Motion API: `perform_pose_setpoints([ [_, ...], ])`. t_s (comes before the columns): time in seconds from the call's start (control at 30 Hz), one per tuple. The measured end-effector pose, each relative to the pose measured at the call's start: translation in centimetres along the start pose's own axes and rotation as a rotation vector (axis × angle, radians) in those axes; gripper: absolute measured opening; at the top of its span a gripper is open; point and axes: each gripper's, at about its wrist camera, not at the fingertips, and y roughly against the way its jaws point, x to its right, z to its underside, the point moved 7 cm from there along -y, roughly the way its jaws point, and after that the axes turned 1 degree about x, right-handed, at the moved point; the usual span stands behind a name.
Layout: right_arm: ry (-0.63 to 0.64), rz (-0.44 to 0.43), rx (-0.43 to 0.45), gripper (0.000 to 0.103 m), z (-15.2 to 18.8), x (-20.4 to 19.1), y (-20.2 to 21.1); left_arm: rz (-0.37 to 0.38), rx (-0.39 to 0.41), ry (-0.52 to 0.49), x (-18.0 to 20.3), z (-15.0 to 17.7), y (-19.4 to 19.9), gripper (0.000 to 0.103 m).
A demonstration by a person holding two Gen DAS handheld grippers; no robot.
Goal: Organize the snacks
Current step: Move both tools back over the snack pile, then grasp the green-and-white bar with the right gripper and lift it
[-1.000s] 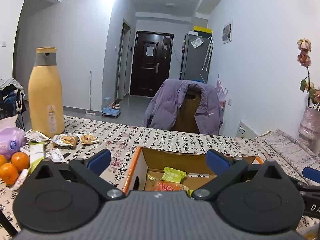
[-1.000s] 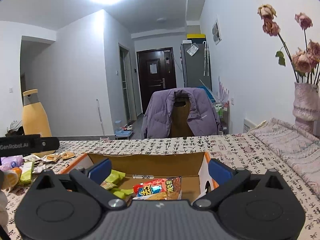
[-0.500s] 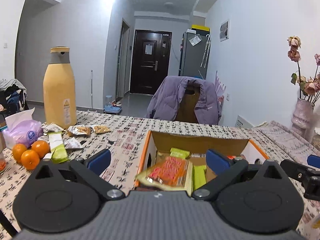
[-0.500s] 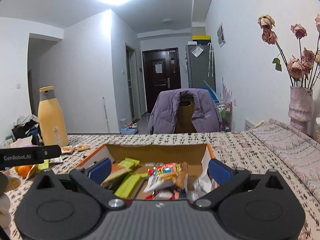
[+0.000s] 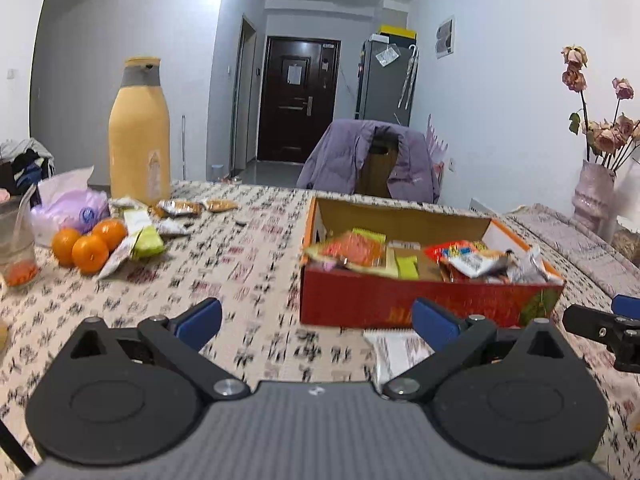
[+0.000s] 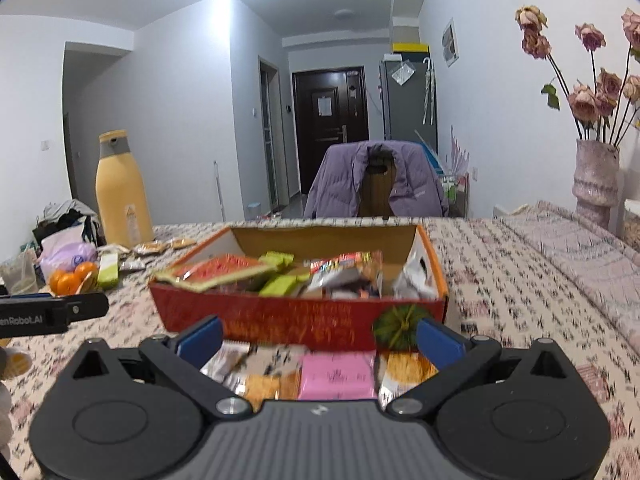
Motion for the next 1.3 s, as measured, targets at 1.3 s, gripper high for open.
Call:
perform_pose_setpoints([
  [1.3, -0.031, -0.084, -0.245, 0.103, 8.2, -3.7, -2.2, 0.106, -0.094, -0.052, -0.6, 6.6, 1.9, 0.103],
])
